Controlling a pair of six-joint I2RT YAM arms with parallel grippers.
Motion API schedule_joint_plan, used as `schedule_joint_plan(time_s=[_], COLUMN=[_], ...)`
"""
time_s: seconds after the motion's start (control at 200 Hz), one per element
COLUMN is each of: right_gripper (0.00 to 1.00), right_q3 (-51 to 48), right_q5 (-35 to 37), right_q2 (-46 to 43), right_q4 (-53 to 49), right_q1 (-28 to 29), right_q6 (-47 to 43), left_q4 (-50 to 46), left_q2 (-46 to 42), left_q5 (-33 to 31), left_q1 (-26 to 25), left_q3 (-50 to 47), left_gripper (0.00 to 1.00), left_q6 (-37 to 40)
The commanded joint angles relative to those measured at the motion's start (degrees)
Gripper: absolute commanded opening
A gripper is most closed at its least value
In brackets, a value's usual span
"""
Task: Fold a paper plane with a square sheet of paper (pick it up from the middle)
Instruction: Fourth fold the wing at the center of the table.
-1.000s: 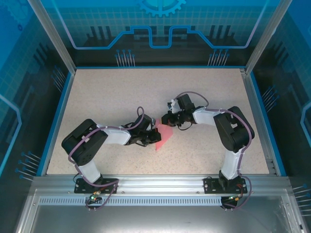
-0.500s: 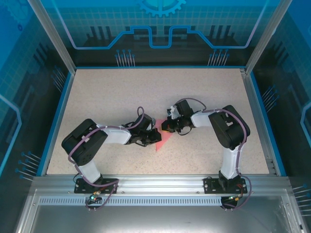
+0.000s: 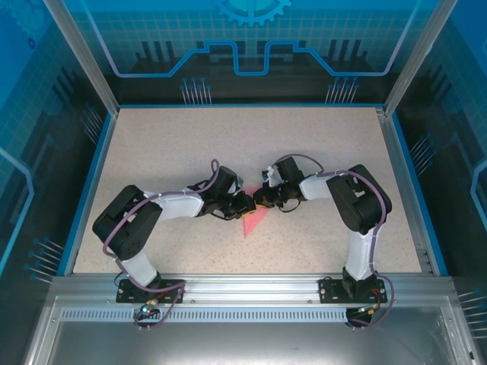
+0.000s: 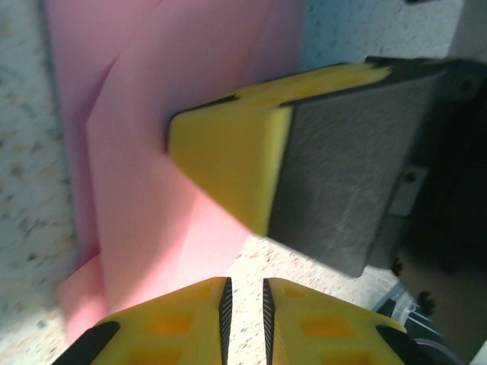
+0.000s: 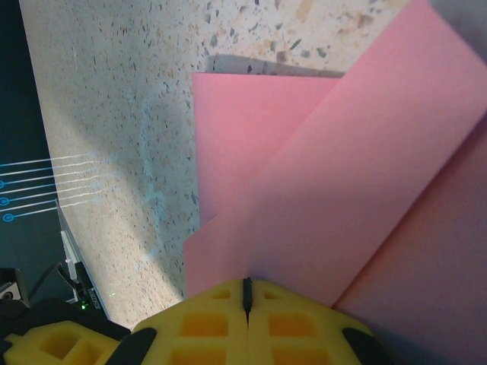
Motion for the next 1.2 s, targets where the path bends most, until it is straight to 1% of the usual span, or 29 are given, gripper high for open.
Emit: schedule_joint_plan(time_s=[0.0,0.155,0.345,0.45,0.545,0.68,0.755,0.815,0.875,0.995,1.195], right_gripper=[0.03,0.03,0.03,0.03,0.03,0.02,0.02,0.02,0.02,0.02,0.02], right_q3=[-1.86,-1.88,-1.77,-1.68,-1.77,-1.90,-2.11,-2.27,-2.38,-2.13,-2.16], right_q5=[3.91,4.00,4.09,4.19,4.20,4.00,4.12,4.29,4.29,4.01,4.15], right_q2=[2.85,3.01,3.20,3.24,3.19,3.14,3.03,2.84,2.89,3.30,3.19], right_q4=[-2.26,-2.47,-2.84,-3.01,-3.00,-3.01,-3.11,-2.99,-2.86,-2.82,-2.93], right_q1=[-0.79,-0.79,-1.01,-1.05,-1.05,-0.96,-0.97,-0.96,-1.01,-1.03,-1.02], right_q6=[-0.39,-0.39,-0.44,-0.47,-0.39,-0.43,-0.43,-0.39,-0.24,-0.25,-0.26], left_q4=[0.91,3.31,-2.04,-2.27,-2.80,-3.43,-0.58,0.90,1.00,0.75,0.67], left_q2=[3.12,4.44,1.79,0.24,-1.25,-3.96,-5.44,-6.24,-5.68,-1.60,1.11], left_q5=[1.91,4.07,3.35,3.74,4.80,4.63,5.40,4.71,4.47,5.18,2.88], left_q1=[0.26,0.18,0.22,0.21,0.14,-0.24,-0.25,-0.70,-1.35,-2.89,-3.57], left_q3=[0.37,-3.09,-6.30,-7.77,-7.35,-5.33,-4.80,-3.98,-2.49,-0.56,-4.53], left_gripper=[0.21,0.21,0.20,0.20,0.21,0.21,0.21,0.22,0.22,0.21,0.20], left_q6=[-2.59,-3.78,-1.03,-0.67,0.14,0.40,-1.79,-3.25,-3.52,-3.50,-4.78])
